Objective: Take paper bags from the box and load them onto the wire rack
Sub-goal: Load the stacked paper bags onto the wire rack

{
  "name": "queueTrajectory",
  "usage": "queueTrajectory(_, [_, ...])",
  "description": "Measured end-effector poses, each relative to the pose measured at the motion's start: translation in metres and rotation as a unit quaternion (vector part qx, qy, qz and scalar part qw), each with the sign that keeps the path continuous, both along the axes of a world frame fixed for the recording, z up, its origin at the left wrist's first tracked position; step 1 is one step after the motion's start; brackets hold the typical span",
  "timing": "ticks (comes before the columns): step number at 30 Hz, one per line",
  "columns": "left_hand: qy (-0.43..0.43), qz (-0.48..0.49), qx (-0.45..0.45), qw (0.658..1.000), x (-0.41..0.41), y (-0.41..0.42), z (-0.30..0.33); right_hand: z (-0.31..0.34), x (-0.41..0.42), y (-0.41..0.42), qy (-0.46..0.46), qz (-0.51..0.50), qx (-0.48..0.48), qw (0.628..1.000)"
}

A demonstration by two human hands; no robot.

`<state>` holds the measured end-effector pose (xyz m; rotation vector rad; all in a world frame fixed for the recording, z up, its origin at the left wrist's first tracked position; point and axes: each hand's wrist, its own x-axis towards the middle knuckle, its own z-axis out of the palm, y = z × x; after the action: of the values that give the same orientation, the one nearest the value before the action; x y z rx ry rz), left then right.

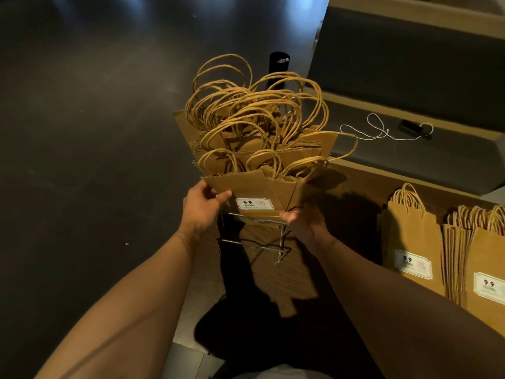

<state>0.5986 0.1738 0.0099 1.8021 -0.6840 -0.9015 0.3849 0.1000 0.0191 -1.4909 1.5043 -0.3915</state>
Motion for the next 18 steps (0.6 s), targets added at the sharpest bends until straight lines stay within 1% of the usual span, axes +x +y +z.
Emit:
queueTrajectory(5, [-0.007,0.008,0.046,0.999,-0.004,0.001,-0.004,-0.011,0.001,-0.006,0.069,-0.005,0.008,0.998])
queueTrajectory(7, [-0.004,0.011,0.052,0.999,-0.004,0.002,-0.004,-0.015,0.001,-0.007,0.068,-0.022,0.022,0.997])
queueTrajectory(9, [-0.001,0.012,0.047,0.999,-0.003,0.004,-0.004,-0.013,0.001,-0.007,0.047,-0.034,0.035,0.998])
queueTrajectory(13, [0.008,0.009,0.053,0.999,-0.002,0.007,-0.006,-0.013,-0.001,-0.001,-0.039,-0.085,0.066,0.993])
queueTrajectory(16, [0.013,0.008,0.021,1.0,-0.004,0.009,-0.001,-0.026,-0.003,-0.006,-0.115,-0.132,0.074,0.982])
queueTrajectory(18, [-0.006,0.0,0.003,1.0,-0.002,0.008,0.003,-0.031,0.0,-0.012,-0.135,-0.131,0.071,0.98])
